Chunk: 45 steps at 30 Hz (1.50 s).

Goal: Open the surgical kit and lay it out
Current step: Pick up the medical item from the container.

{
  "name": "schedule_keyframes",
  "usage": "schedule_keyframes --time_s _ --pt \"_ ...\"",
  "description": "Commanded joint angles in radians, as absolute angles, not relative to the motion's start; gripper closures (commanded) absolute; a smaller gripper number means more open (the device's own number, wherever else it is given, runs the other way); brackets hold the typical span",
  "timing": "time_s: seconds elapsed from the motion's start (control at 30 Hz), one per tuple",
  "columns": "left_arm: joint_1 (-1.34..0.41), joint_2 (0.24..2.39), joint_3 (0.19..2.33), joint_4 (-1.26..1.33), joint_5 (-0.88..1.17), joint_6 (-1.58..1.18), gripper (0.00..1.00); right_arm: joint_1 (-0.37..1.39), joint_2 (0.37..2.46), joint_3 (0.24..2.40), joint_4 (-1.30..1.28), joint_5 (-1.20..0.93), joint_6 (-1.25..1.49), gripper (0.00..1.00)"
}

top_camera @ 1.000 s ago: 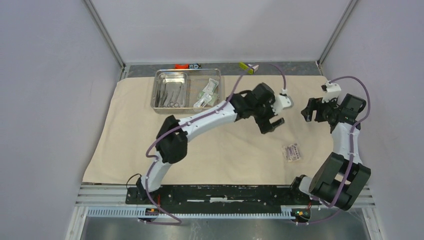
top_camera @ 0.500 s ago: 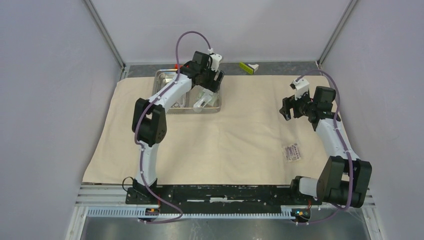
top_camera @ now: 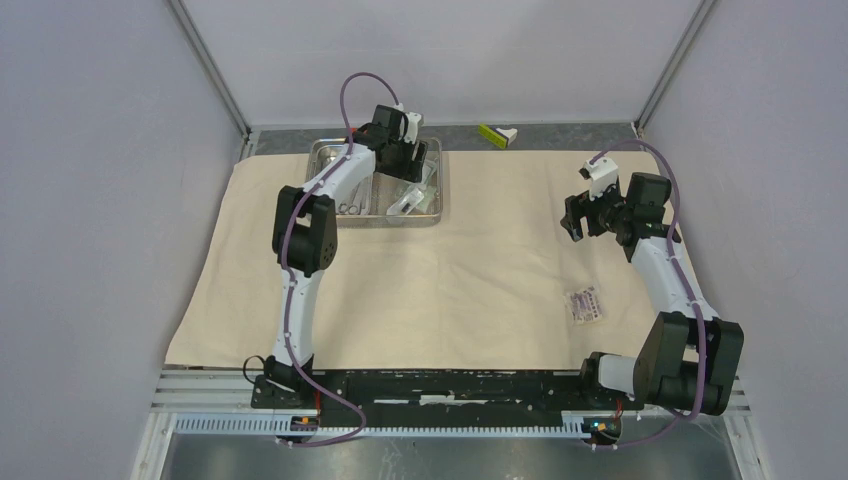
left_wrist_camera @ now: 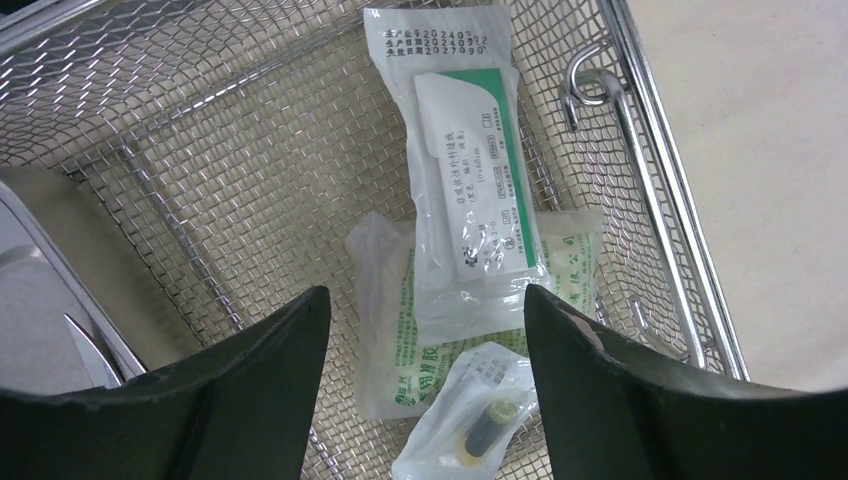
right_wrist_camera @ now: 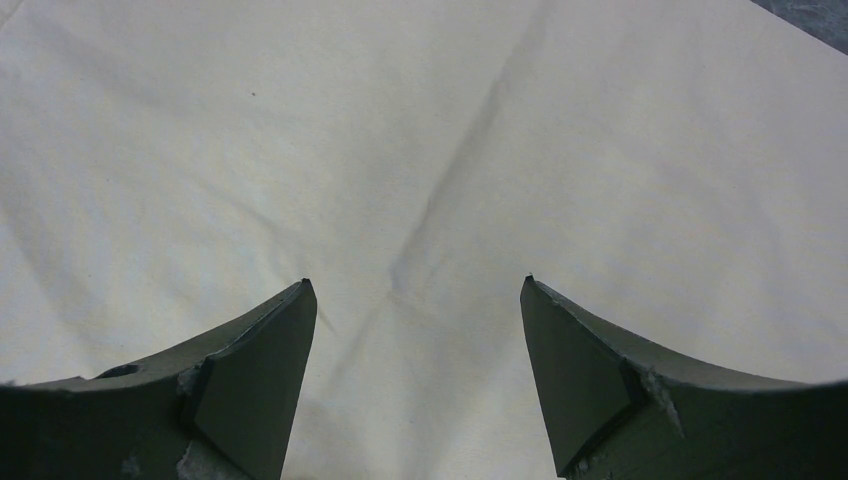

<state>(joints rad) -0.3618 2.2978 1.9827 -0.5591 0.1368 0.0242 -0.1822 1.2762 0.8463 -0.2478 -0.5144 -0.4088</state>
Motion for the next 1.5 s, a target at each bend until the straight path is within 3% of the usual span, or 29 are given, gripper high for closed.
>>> schedule_keyframes --time_s 0.0,0.37,0.8,1.03,1.13,1.47 --pt "-0.346 2.32 2.058 -0.572 0.203 -0.045 0.23 -0.181 1.285 0.839 -0.218 -0.51 -0.421 0.18" --pt "-0.32 2.403 2.128 -0.633 0.271 -0.129 0.28 -0.181 1.292 0.838 -0.222 -0.505 -0.426 0.18" --pt "-0.273 2.281 1.944 -0.59 0.46 -0.169 0.22 -0.181 1.305 0.842 -0.235 -0.503 -0.437 0.18" --pt "-0.255 2.22 1.85 -0.557 0.488 -0.167 0.24 -0.181 1.312 0.844 -0.239 -0.505 -0.439 0.18" --pt "-0.25 2.231 1.854 -0.555 0.499 -0.168 0.32 -0.18 1.315 0.845 -0.242 -0.505 -0.44 0.18" --pt "-0.242 2.239 1.919 -0.595 0.528 -0.151 0.74 -0.181 1.314 0.847 -0.247 -0.504 -0.443 0.18"
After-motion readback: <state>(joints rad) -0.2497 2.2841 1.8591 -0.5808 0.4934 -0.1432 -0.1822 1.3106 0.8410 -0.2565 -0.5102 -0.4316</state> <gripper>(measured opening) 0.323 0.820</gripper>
